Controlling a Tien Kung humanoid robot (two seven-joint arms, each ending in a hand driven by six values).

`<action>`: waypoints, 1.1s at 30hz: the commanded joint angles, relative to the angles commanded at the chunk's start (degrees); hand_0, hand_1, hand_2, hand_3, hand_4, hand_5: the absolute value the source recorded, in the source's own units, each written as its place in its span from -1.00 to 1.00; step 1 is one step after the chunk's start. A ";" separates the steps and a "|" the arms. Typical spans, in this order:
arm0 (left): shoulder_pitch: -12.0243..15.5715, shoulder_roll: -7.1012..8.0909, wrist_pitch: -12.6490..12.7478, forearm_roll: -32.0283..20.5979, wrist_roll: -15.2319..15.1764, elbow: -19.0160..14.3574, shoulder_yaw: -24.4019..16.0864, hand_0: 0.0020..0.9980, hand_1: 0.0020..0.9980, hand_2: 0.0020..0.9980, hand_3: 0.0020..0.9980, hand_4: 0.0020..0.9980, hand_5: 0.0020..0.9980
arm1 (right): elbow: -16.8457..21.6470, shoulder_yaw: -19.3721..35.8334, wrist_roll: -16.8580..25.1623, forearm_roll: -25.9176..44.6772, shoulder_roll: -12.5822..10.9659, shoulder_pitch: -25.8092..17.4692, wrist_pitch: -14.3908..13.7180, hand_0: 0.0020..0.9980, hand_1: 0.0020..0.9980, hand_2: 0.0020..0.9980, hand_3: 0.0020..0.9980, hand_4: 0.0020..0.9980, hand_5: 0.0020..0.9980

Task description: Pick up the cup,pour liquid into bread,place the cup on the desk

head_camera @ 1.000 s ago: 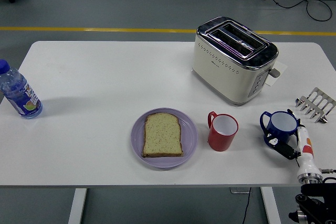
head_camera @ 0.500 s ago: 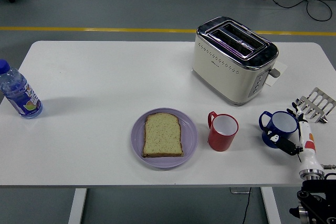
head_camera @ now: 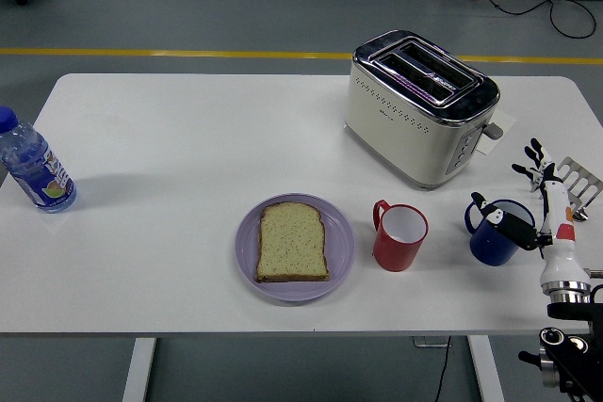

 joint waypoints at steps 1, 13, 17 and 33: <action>-0.01 0.00 0.00 0.02 0.00 0.00 -0.01 0.27 0.29 0.31 0.10 -0.36 0.68 | 1.36 0.55 0.03 0.31 0.06 -0.15 0.00 0.87 0.55 0.84 1.00 0.85 -0.81; -0.06 0.00 -0.01 0.05 0.01 0.01 0.08 0.27 0.29 0.31 0.10 -0.36 0.69 | 12.14 10.13 4.39 24.26 1.34 -2.27 6.27 0.44 0.23 0.33 0.27 0.28 -0.79; -0.12 0.00 -0.01 0.16 0.00 0.02 0.09 0.27 0.29 0.31 0.10 -0.36 0.69 | 12.93 13.12 3.58 33.89 1.65 -2.72 9.94 0.39 0.20 0.30 0.24 0.24 -0.76; 0.58 0.00 0.05 0.09 0.01 0.09 0.62 0.27 0.29 0.31 0.10 -0.36 0.69 | 11.05 25.62 -20.67 59.76 3.11 -4.14 30.03 0.35 0.18 0.29 0.25 0.25 -0.69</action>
